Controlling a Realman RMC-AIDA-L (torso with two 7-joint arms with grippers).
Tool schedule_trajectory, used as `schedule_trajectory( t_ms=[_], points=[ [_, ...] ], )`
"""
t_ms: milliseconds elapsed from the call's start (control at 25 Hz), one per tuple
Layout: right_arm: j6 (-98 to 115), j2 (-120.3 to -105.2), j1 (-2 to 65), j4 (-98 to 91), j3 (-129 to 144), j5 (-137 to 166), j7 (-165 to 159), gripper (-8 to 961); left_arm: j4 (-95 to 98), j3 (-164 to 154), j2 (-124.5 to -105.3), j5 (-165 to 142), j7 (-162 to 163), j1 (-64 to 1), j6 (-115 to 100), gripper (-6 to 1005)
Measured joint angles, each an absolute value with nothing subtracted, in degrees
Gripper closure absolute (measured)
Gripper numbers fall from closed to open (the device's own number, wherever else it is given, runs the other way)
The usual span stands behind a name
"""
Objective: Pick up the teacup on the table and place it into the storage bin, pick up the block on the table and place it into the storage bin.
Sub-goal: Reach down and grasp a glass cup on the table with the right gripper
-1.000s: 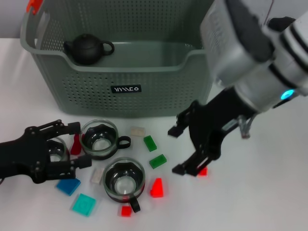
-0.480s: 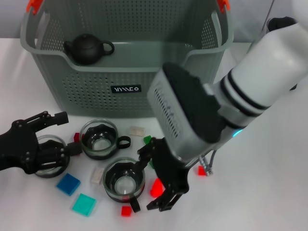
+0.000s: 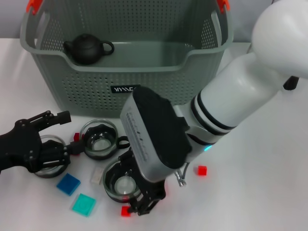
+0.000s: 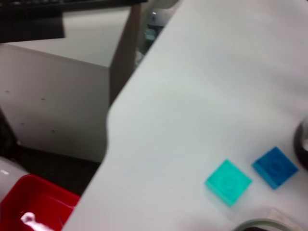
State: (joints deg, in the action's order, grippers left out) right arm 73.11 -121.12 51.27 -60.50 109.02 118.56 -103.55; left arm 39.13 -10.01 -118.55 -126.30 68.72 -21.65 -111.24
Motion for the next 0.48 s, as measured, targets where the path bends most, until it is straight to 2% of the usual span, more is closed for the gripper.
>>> schedule_trajectory(
  t_ms=[240, 480],
  points=[
    [68.87, -121.41, 56.61, -52.85, 110.08, 117.43, -111.87, 87, 38.74, -10.02, -118.61, -126.29, 68.55, -21.91, -111.14, 79],
    [68.91, -121.44, 57.36, -52.33, 111.32, 115.43, -112.22, 86, 38.34, -10.02, -118.54, -126.29, 68.47, -22.06, -109.82, 79]
  ],
)
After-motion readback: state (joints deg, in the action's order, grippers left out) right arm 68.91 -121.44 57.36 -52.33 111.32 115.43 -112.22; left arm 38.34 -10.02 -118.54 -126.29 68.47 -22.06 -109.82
